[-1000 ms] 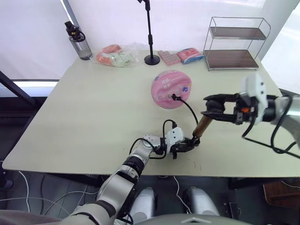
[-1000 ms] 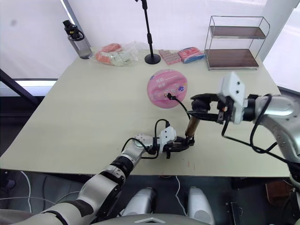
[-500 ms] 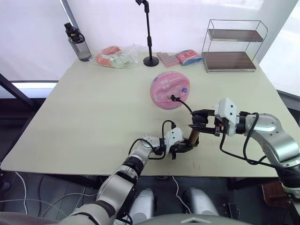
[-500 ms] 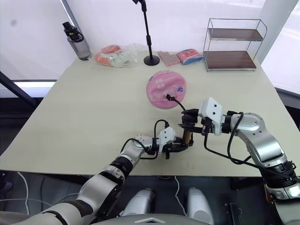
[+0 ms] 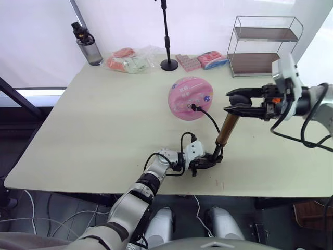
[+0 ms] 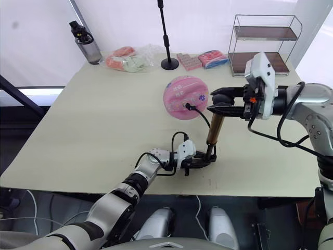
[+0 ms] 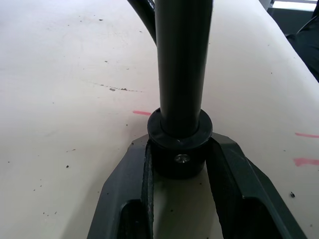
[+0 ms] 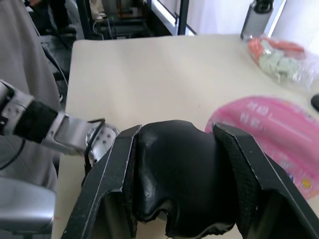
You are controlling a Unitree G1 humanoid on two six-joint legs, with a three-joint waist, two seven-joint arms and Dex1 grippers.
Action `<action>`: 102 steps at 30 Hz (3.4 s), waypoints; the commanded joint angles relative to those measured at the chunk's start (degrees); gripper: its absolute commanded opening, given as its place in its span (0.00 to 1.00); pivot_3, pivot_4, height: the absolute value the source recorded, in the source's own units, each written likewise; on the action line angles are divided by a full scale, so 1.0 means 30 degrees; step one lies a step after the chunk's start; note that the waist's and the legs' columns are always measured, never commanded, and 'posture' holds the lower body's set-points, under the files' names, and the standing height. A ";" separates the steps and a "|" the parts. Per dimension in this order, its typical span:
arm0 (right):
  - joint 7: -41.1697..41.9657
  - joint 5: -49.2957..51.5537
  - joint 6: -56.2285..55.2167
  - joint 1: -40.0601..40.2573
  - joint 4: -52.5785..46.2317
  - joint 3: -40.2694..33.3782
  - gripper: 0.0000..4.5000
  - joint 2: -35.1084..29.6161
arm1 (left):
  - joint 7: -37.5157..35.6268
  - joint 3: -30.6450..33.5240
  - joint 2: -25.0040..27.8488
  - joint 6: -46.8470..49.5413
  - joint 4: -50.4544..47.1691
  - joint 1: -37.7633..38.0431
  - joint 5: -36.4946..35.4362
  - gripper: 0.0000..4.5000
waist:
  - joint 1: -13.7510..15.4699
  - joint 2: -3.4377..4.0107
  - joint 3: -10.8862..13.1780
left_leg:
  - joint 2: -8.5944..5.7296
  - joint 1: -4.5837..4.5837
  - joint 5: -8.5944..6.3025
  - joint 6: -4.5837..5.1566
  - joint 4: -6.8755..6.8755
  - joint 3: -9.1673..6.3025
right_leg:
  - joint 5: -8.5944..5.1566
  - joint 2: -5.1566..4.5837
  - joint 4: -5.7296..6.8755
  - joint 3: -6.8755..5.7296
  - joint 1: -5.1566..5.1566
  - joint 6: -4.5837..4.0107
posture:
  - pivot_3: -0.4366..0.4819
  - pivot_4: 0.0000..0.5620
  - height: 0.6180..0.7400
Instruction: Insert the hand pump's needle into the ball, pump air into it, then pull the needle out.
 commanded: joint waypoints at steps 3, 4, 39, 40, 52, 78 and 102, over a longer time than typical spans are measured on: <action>0.0216 0.2294 0.1546 -0.3162 -0.0097 -0.2283 0.40 -0.1285 | -0.0003 -0.0590 0.0820 0.1019 0.1955 0.1358 0.1222 0.24 | 0.0009 -0.0008 0.0051 | 0.0000 0.0003 0.0000 0.0000 -0.0001 0.0009 | 0.0001 -0.0007 0.0001 0.0002 -0.0003 0.0002 | 0.48 0.27 0.93; 0.0187 0.2473 0.1748 -0.3482 -0.0042 -0.2388 0.40 -0.1415 | -0.0009 -0.0593 0.0820 0.1024 0.1954 0.1360 0.1223 0.24 | 0.0014 0.0013 0.0072 | 0.0002 -0.0007 0.0000 0.0000 -0.0001 -0.0007 | 0.0000 -0.0003 -0.0001 -0.0009 -0.0007 0.0000 | 0.48 0.27 0.93; -0.0229 -0.6751 -0.8929 0.7152 0.2449 0.3940 0.40 0.2406 | 0.0091 -0.0576 0.0821 0.0980 0.2144 0.1106 0.1297 0.24 | -0.0034 -0.0258 -0.0179 | 0.0020 0.0194 -0.0001 -0.0002 -0.0004 0.0023 | -0.0001 0.0006 0.0010 0.0014 0.0157 0.0004 | 0.48 0.27 0.93; -0.0013 -0.6095 -0.8507 0.6846 0.1883 0.3484 0.40 0.2242 | 0.0082 -0.0577 0.0860 0.0966 0.2152 0.1112 0.1305 0.24 | -0.0031 -0.0259 -0.0179 | 0.0022 0.0203 -0.0001 -0.0003 -0.0005 0.0020 | -0.0003 0.0005 0.0011 0.0014 0.0165 0.0001 | 0.48 0.27 0.93; 0.1017 -0.1352 -0.3346 0.2806 -0.0981 -0.0188 0.40 -0.0471 | -0.0065 -0.0613 0.0942 0.0918 0.2118 0.1179 0.1343 0.24 | 0.0058 -0.0096 -0.0036 | -0.0013 -0.0005 0.0001 -0.0004 0.0000 -0.0024 | -0.0001 -0.0009 -0.0002 -0.0010 0.0009 -0.0002 | 0.48 0.27 0.93; 0.0858 -0.2136 -0.2823 0.2654 -0.1651 0.1257 0.40 -0.1338 | -0.0093 -0.0597 0.1042 0.0890 0.2061 0.1223 0.1346 0.24 | -0.0046 -0.0097 0.0033 | 0.0004 0.0023 0.0001 -0.0002 0.0002 0.0017 | 0.0000 -0.0010 0.0007 -0.0001 0.0010 0.0005 | 0.48 0.27 0.93; -0.0139 -0.4994 -0.7650 0.4653 0.1476 0.2282 0.40 0.1612 | 0.0184 -0.0530 0.0936 0.0949 0.2016 0.1337 0.1341 0.24 | -0.0036 -0.0268 -0.0094 | 0.0050 0.0273 -0.0003 -0.0010 -0.0025 0.0046 | -0.0007 0.0012 0.0013 0.0036 0.0207 -0.0006 | 0.48 0.27 0.93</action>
